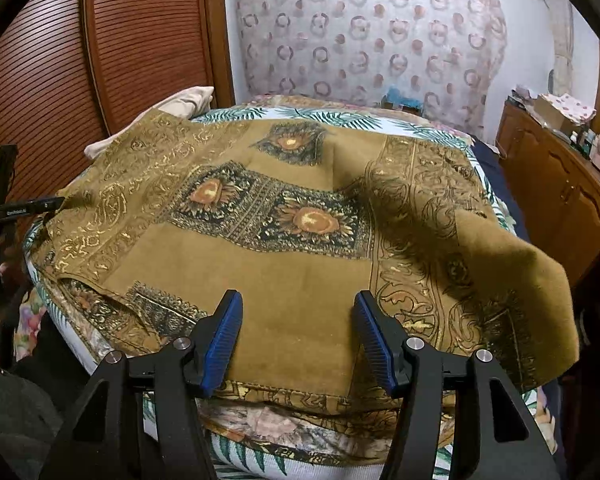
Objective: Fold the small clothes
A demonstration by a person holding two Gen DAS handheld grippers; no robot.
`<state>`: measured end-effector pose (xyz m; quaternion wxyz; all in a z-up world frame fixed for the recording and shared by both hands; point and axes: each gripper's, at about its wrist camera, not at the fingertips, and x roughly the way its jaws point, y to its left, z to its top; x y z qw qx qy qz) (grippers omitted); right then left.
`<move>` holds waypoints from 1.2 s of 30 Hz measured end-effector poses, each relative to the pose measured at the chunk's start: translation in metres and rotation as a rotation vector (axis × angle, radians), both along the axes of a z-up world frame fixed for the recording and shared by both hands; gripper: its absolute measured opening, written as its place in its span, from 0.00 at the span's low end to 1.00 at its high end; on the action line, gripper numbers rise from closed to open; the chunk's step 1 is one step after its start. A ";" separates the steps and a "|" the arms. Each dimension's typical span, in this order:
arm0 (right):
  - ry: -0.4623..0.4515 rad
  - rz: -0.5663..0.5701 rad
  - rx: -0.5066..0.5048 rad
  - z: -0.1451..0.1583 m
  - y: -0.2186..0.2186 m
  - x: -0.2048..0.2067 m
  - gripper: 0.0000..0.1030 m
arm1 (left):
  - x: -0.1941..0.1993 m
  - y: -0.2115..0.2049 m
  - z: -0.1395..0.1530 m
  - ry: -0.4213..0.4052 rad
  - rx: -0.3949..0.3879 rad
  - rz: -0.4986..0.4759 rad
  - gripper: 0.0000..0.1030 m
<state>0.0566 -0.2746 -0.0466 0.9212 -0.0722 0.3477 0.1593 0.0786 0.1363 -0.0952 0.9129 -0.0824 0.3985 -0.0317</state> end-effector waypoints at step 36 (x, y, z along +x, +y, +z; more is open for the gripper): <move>-0.028 -0.004 -0.015 -0.023 0.003 -0.005 0.75 | -0.008 -0.058 0.082 -0.200 -0.145 -0.224 0.04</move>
